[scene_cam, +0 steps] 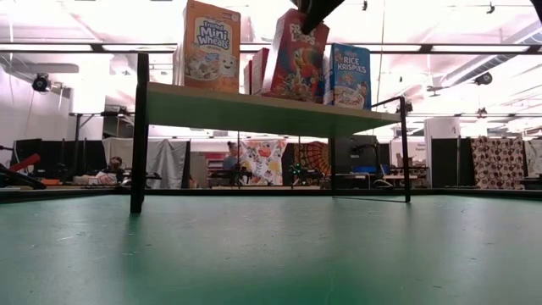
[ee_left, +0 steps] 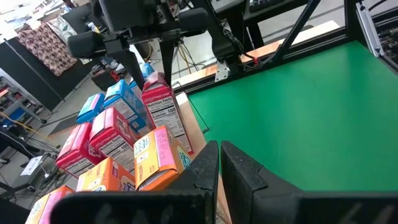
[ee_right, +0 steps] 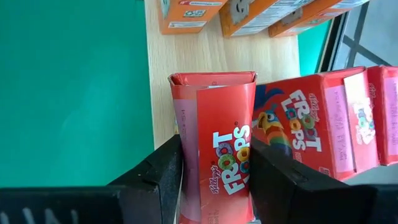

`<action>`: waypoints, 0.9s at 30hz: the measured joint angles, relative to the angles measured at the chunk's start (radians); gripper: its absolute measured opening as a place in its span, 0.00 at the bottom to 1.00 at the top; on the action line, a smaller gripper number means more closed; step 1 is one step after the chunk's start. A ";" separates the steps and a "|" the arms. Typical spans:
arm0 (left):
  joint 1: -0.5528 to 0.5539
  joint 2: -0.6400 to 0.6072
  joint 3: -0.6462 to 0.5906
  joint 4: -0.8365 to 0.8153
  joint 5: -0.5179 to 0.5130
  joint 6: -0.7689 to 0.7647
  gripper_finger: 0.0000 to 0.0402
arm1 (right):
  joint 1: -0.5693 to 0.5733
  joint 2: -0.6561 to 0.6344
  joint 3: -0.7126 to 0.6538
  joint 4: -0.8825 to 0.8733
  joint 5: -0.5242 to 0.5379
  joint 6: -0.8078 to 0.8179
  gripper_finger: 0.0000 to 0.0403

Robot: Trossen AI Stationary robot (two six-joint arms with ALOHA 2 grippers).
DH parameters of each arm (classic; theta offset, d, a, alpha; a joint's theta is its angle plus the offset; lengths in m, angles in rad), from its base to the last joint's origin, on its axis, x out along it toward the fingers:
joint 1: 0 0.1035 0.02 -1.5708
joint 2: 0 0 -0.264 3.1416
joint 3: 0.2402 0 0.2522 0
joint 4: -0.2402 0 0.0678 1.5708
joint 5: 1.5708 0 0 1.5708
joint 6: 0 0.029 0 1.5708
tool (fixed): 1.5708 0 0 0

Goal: Stack cereal on shelf
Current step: Put the red cereal box on the shelf aligned with other red cereal boxes

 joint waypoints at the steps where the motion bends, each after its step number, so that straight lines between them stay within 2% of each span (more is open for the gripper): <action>1: 0.000 0.000 0.000 0.000 0.000 0.000 0.00 | 0.000 0.000 -0.001 -0.001 0.000 0.001 0.37; 7: 0.000 0.000 0.000 0.004 0.000 0.000 0.00 | -0.002 -0.001 -0.017 0.005 0.020 0.011 0.37; 18: 0.000 0.000 0.000 0.004 0.000 0.000 0.00 | -0.003 -0.001 -0.019 0.042 0.019 0.003 0.53; 27: 0.000 0.000 0.000 0.003 0.000 0.000 0.00 | -0.002 -0.001 0.005 0.044 0.019 -0.026 0.61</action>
